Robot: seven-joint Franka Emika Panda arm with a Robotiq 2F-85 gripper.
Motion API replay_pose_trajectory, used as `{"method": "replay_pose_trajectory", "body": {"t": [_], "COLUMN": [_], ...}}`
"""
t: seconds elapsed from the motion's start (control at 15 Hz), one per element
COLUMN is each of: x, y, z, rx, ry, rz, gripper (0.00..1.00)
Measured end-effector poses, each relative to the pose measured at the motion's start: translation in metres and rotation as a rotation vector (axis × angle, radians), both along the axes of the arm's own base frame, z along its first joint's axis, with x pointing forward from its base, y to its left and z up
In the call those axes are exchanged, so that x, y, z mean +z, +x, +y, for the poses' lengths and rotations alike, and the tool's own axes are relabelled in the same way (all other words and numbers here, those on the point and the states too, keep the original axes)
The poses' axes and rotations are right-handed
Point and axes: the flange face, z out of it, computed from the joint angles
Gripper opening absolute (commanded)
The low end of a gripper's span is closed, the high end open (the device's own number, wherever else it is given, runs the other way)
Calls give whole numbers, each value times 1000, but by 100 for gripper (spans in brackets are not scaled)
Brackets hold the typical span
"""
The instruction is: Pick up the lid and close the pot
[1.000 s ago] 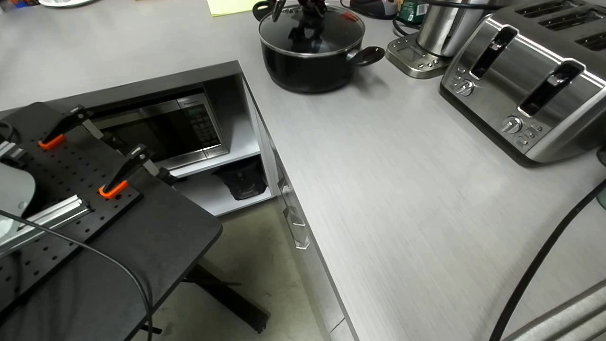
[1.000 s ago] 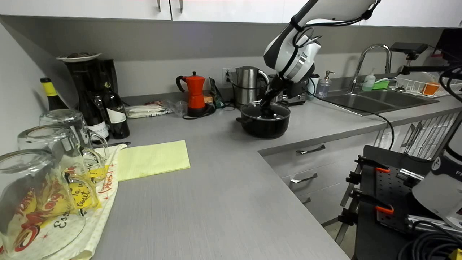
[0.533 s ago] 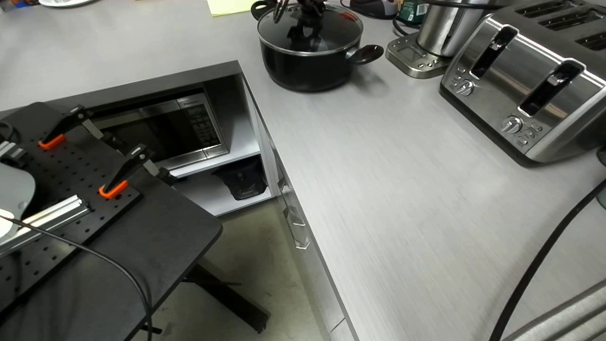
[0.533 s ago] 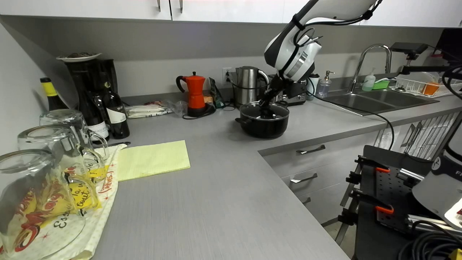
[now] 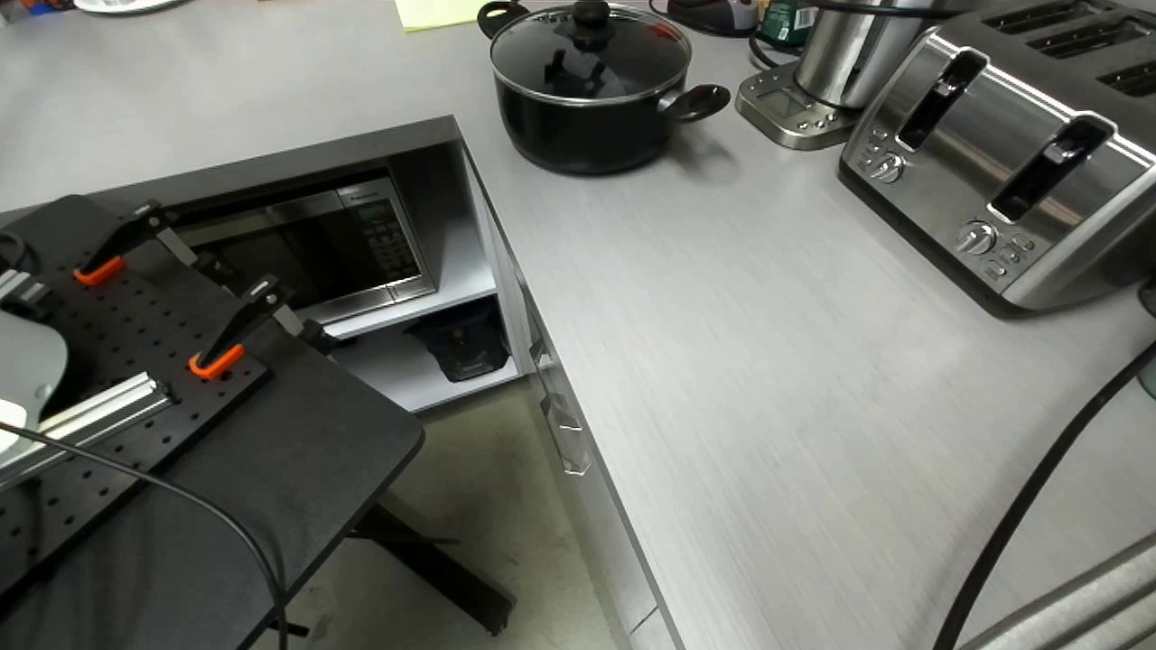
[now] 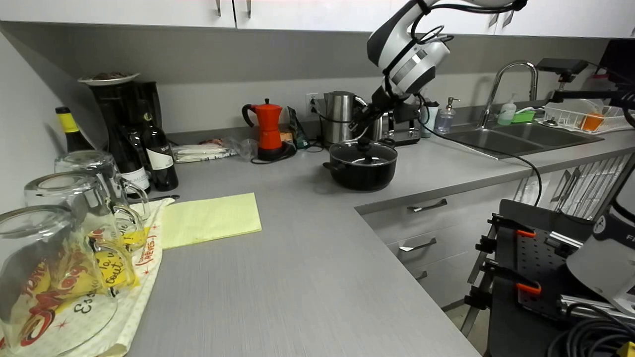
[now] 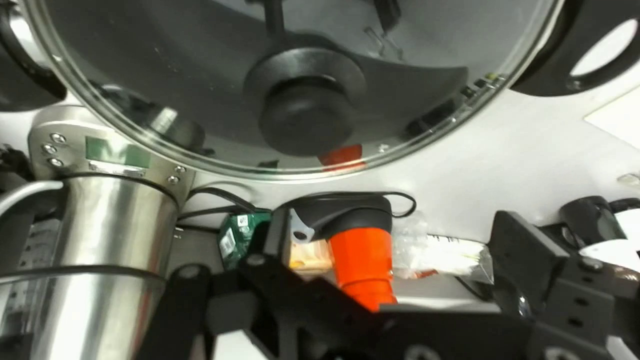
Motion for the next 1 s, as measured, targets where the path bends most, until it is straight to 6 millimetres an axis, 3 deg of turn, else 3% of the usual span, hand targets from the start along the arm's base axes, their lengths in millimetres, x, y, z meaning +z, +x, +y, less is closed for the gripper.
{"method": "replay_pose_trajectory", "body": {"t": [0.2,0.33,0.8,1.0], "x": [27,30,-19,-29], "y": [-15,-35,-148,-187], "z": [17,29,70,80], "rx": [47,83,215,262], "ry": [-2,7,40,26], "rz": [-42,-39,125,179], "gripper": [100,100,100,100]}}
